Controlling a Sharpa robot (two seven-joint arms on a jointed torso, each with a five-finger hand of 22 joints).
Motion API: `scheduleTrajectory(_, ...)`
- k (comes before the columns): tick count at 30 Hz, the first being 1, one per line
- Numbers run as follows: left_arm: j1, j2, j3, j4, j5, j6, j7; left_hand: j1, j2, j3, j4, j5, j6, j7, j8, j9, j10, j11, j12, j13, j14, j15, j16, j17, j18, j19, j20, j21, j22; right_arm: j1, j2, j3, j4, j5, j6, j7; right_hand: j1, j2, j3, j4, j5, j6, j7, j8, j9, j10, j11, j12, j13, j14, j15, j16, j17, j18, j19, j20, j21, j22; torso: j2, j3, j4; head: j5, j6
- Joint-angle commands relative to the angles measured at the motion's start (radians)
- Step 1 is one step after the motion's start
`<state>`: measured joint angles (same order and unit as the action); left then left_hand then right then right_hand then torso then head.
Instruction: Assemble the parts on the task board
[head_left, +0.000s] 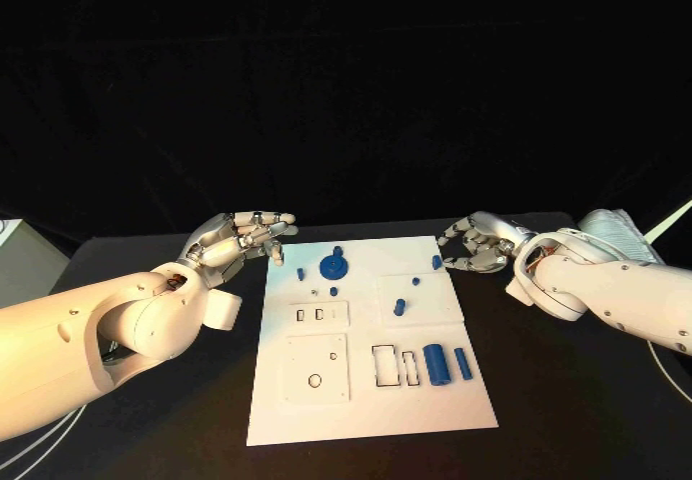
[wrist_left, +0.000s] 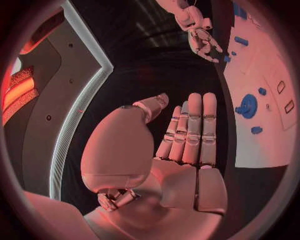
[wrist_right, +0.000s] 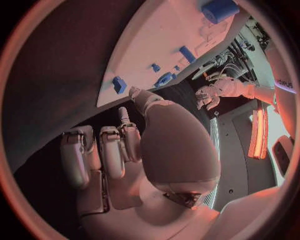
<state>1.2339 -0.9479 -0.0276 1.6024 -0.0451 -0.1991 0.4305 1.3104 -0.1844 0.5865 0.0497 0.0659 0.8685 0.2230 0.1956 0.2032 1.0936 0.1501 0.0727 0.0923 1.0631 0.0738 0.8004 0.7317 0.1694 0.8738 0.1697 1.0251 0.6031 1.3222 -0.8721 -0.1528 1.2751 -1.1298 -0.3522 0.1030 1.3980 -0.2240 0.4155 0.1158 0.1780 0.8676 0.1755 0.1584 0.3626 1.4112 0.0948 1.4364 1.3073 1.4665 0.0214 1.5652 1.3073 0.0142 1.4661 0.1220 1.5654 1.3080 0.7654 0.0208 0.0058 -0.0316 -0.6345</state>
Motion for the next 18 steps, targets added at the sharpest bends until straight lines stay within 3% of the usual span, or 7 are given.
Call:
scheduleTrajectory(1,0.0,0.0,0.0,0.003,-0.002,0.021,0.012,0.001,0.005,0.006,-0.003,-0.005,-0.006,-0.004,-0.002,0.002,-0.003,0.0,0.003,0.001,-0.006,0.001,0.006,-0.001,0.015,-0.008,0.001,0.003,0.002,-0.007,0.012,0.0,-0.017,-0.015,0.021,0.003,0.007,0.001,0.0,-0.005,0.005,0.002,0.004,-0.001,-0.001,0.003,0.0,0.002,0.116,0.104,-0.002,0.006,0.263,-0.014,0.105,-0.001,0.005,0.263,0.004,0.0018,0.002,0.001,-0.001)
scheduleTrajectory(9,0.0,-0.002,0.0,0.001,-0.004,0.017,0.014,0.001,0.005,0.006,-0.003,-0.005,-0.006,-0.004,-0.002,0.002,-0.003,0.0,0.003,0.001,-0.006,0.001,0.006,-0.001,0.015,-0.008,0.001,0.003,0.002,-0.017,0.034,0.0,-0.041,-0.016,0.018,-0.001,0.002,0.005,0.003,-0.002,0.008,0.002,0.005,0.0,-0.002,0.005,0.001,0.003,0.117,0.104,-0.002,0.006,0.263,-0.014,0.105,0.0,0.005,0.263,0.005,0.0037,0.0022,-0.001,-0.004)
scheduleTrajectory(18,0.0,-0.003,0.0,0.002,-0.004,0.019,0.014,0.002,0.005,0.006,-0.004,-0.005,-0.006,-0.004,-0.001,0.002,-0.003,0.0,0.004,0.001,-0.007,0.001,0.007,-0.002,0.015,-0.009,0.002,0.004,0.002,-0.022,0.046,0.0,-0.05,-0.017,0.013,-0.006,-0.001,0.011,0.009,0.0,0.008,0.009,0.005,0.003,-0.002,0.01,0.001,0.007,0.121,0.104,-0.001,0.006,0.263,-0.014,0.105,0.0,0.005,0.263,0.005,0.0023,0.0025,-0.009,-0.001)
